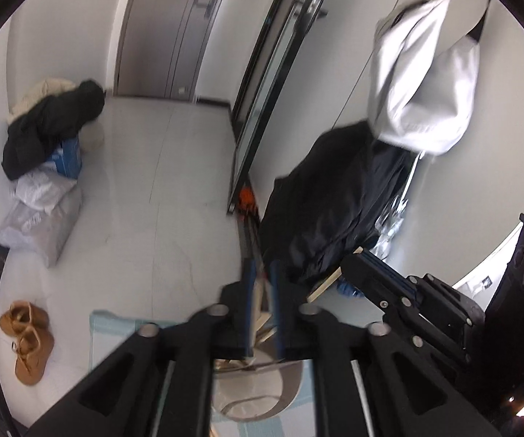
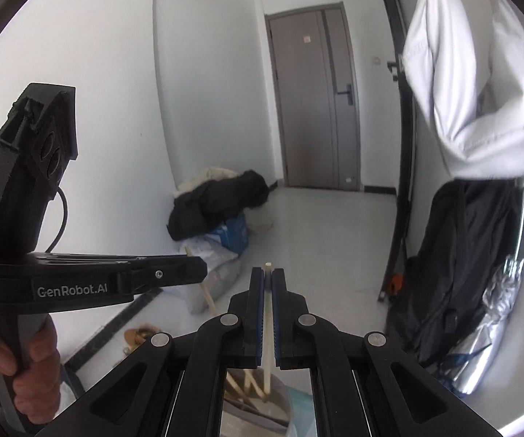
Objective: Organize utensils
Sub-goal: 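Carry both chopsticks over the white holder, then open both grippers to drop the chopsticks into the holder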
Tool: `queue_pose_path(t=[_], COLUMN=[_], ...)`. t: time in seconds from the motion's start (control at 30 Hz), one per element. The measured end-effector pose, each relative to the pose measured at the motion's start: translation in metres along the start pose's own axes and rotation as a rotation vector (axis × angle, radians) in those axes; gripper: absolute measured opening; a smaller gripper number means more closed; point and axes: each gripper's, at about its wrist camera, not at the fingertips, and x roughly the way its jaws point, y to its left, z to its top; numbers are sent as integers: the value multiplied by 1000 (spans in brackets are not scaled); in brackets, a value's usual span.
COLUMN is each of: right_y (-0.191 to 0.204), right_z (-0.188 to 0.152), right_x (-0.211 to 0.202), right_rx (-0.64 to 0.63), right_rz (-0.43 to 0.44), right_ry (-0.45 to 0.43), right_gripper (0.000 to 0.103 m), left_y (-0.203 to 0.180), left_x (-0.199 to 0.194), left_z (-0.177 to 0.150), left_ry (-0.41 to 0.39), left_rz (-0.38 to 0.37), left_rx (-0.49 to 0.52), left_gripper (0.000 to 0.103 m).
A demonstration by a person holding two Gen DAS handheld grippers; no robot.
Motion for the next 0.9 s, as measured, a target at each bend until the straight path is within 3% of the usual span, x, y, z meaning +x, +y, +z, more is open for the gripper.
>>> queue_pose_path(t=[0.03,0.1,0.17,0.3,0.47,0.57,0.67,0.77,0.9], right_y=[-1,-7,-11,-20,-27,-21,-10,1,20], right_z=[-3,-11,-16,-28,-39,-45,-50,-56,-66], right_x=[3,4,3,-16,-44,-63,-79,-93,-113], right_rx=[8,38,58,116,170,174,171,166,143], right_rz=[0,13,27,-10,-44,-73,-93,-107,-118], right_ry=[14,25,33,13,-5,-29,-51,-80,-108], right_gripper=[6,6,7,49,56,68,77,81,89], left_y=[1,7,11,14,18,14,9,4,0], left_x=[1,-5,-20,-45,-65,-75,-83,-92,-109], left_z=[-2,-5,-8,-13,-17,-30,-42,-56,-76], left_ry=[7,-28,-92,-163,-210,-234,-237,-259,-309], left_rz=[20,36,53,136,235,313,438,469,435], left_rx=[-2,-22,-30,-30,-29,-16,-8,-3,-21], left_gripper=[50,75,77,86,90,90,90,90,90])
